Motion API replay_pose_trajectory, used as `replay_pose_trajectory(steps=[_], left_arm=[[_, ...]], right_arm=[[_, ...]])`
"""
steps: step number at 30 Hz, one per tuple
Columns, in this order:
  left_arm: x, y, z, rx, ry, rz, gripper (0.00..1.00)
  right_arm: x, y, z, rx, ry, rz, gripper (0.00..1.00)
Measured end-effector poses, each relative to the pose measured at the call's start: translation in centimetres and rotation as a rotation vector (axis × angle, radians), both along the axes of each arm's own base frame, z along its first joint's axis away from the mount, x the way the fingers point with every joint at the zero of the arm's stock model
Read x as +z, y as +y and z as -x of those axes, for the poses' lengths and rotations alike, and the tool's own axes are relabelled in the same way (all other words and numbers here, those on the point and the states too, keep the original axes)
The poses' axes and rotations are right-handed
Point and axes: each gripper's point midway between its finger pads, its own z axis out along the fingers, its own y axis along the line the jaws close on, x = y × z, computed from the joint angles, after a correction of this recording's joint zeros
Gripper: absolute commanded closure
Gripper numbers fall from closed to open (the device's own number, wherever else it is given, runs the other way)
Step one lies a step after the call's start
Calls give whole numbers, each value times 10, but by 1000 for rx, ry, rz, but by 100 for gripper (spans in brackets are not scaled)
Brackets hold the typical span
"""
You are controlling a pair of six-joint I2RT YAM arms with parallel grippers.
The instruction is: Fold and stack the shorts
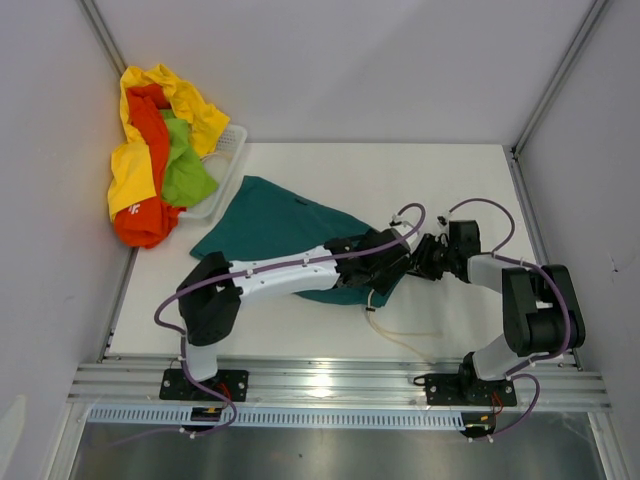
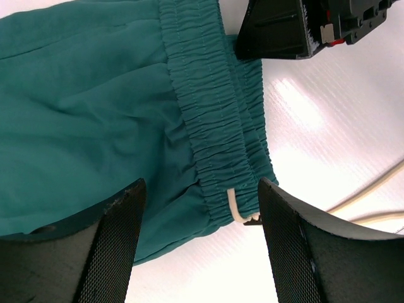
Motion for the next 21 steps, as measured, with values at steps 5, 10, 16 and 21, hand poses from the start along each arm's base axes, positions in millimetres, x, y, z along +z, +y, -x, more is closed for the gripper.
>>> replay_pose_trajectory(steps=[5, 10, 16, 21], left_arm=[[-8, -3, 4, -11, 7, -18, 26], [-10, -8, 9, -23, 4, -31, 25], [-21, -16, 16, -32, -10, -78, 24], [-32, -24, 23, -30, -21, -140, 23]], right_arm=[[-5, 0, 3, 9, 15, 33, 86], [-6, 0, 3, 12, 21, 43, 98], [-5, 0, 3, 14, 24, 46, 100], [-5, 1, 3, 16, 24, 46, 100]])
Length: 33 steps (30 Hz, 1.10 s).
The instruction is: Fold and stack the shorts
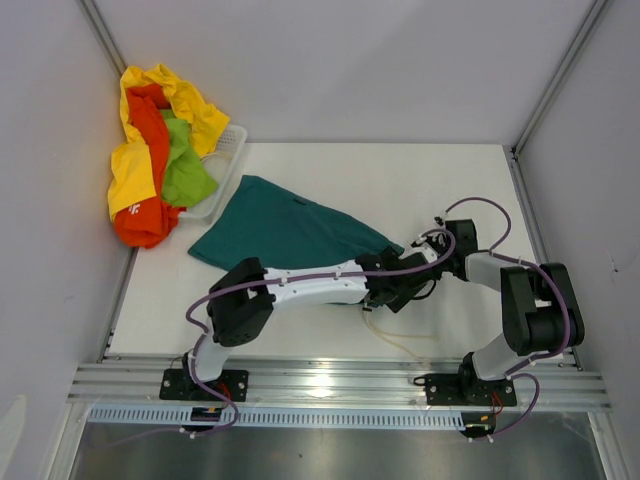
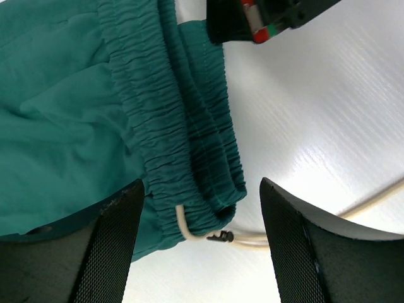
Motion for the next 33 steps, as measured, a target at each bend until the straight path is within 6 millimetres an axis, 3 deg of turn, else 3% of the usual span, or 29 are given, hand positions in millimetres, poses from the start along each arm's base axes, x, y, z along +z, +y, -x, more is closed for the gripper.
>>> replay_pose_trajectory(steps=[5, 12, 17, 28, 31, 33], left_arm=[[-14, -3, 4, 12, -11, -62, 23], [-24, 9, 2, 53, -24, -145, 25], [-30, 15, -3, 99, -47, -179, 31], [-29, 17, -7, 148, -71, -172, 89], [-32, 21, -8, 166, -83, -163, 100], [-36, 28, -6, 182, -93, -161, 100]], right_arm=[[0, 1, 0, 1, -1, -1, 100], [1, 1, 0, 0, 0, -3, 100], [1, 2, 0, -1, 2, -7, 100], [2, 3, 0, -2, 1, -12, 100], [3, 4, 0, -4, 4, -26, 100], [6, 6, 0, -3, 6, -45, 100]])
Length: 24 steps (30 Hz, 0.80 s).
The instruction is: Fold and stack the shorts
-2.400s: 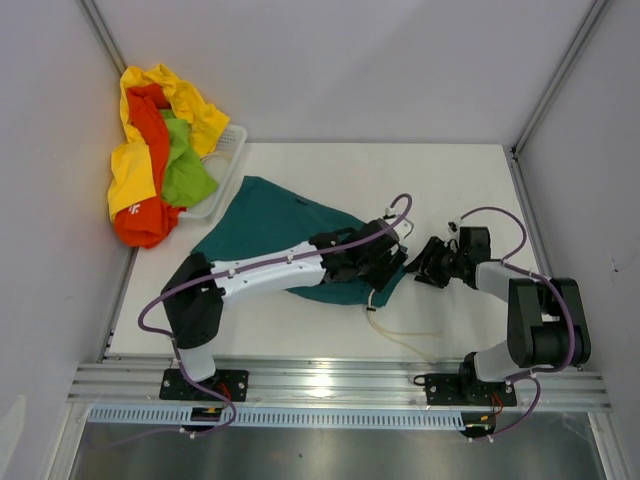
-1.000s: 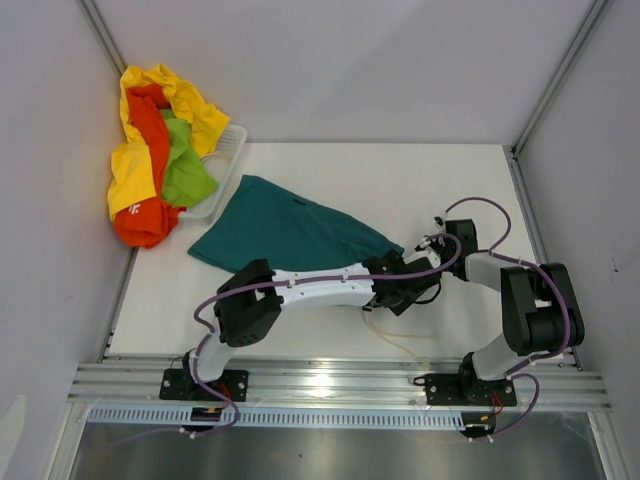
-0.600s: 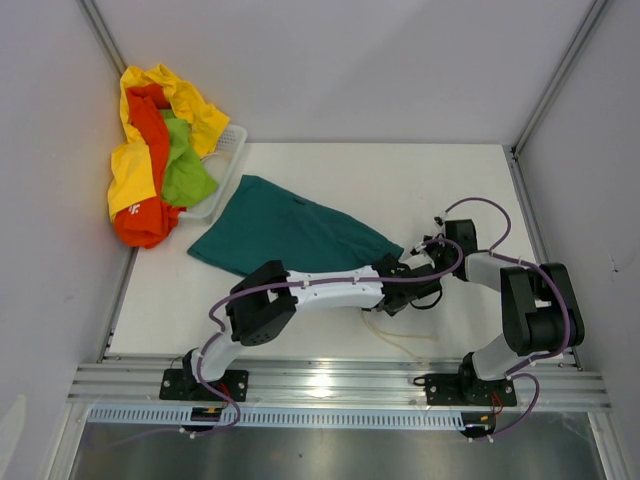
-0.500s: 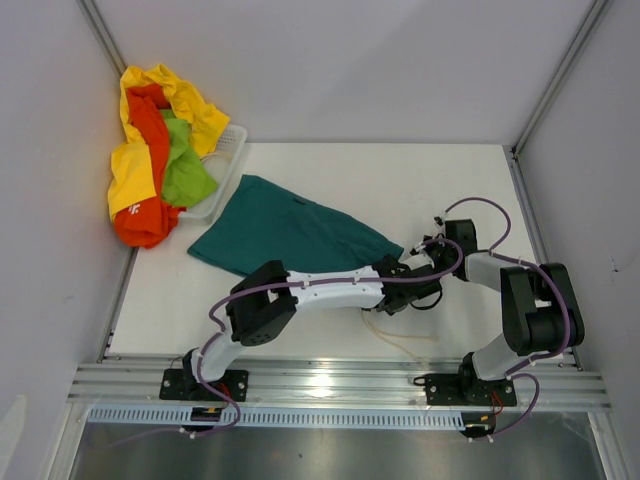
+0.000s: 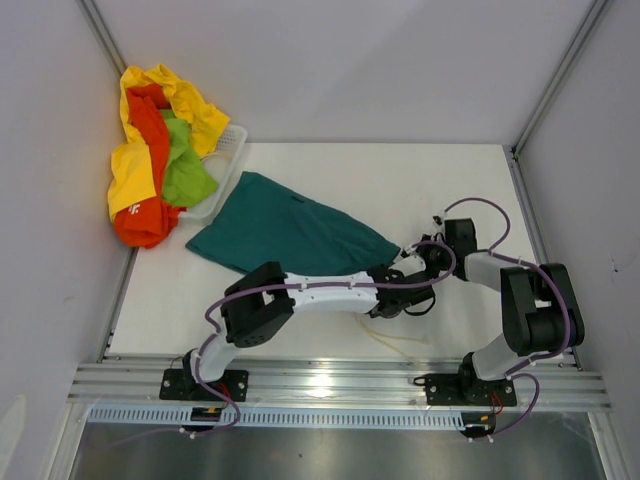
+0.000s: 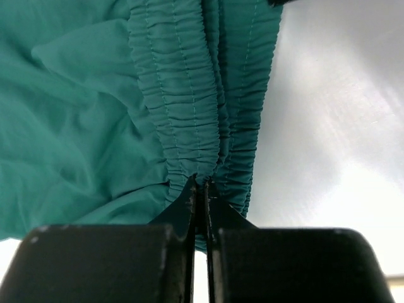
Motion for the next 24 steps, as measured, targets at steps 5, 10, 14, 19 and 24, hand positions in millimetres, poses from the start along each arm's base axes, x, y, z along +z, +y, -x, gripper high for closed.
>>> replay_pose_trajectory(steps=[5, 10, 14, 19, 24], left_arm=[[3, 12, 2, 41, -50, 29, 100], [11, 18, 8, 82, -115, 73, 100], [13, 19, 12, 101, -147, 93, 100], [11, 17, 16, 101, -154, 104, 100], [10, 12, 19, 90, -139, 120, 100]], right_arm=[[11, 4, -5, 1, 1, -46, 100], [20, 4, -20, -5, 5, -75, 100], [13, 4, -22, -14, 41, -92, 100], [4, 4, -22, -24, 84, -105, 100], [5, 4, -26, -29, 85, -108, 100]])
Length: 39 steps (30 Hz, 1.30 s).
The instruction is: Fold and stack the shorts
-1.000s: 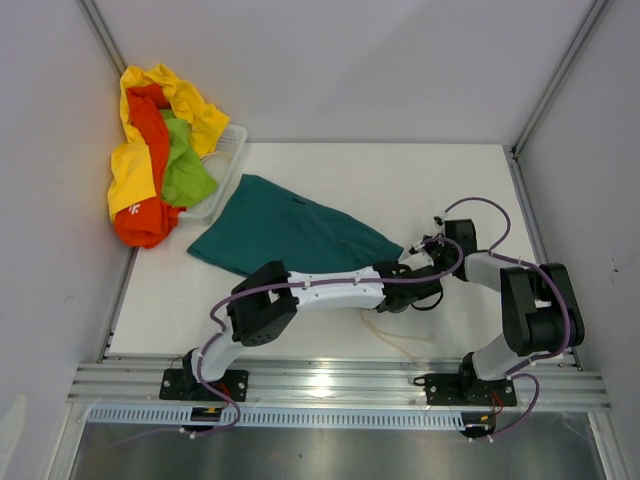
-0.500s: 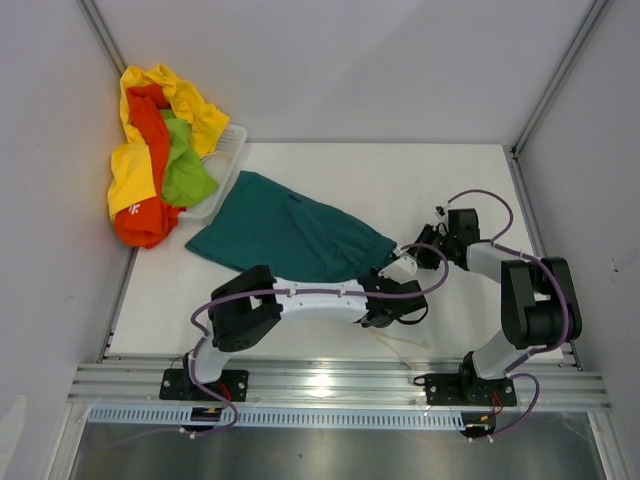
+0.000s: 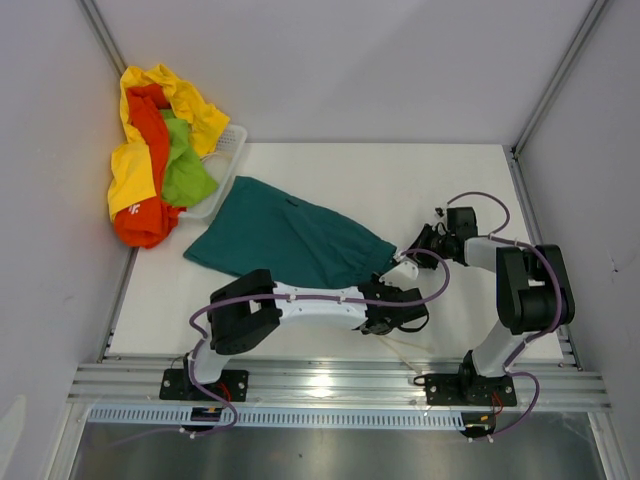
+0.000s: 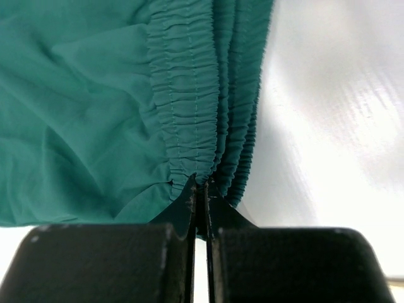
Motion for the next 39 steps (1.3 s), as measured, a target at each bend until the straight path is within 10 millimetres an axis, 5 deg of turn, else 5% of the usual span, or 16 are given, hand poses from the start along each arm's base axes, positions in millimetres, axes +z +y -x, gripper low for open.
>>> replay_pose_trajectory(steps=[17, 22, 26, 33, 39], left_arm=[[-7, -23, 12, -48, 78, 75, 100], [-19, -32, 17, -71, 122, 78, 100], [-23, -33, 21, -81, 154, 80, 98], [-23, -33, 22, -71, 172, 73, 85], [-23, -32, 22, -66, 176, 72, 85]], right_arm=[[-11, 3, -16, -15, 20, -15, 100], [-9, 2, -25, -34, -7, -22, 69], [3, -11, -36, -81, -76, -15, 67], [23, -21, -28, -106, -135, -18, 30], [26, -14, -18, -75, -141, -55, 18]])
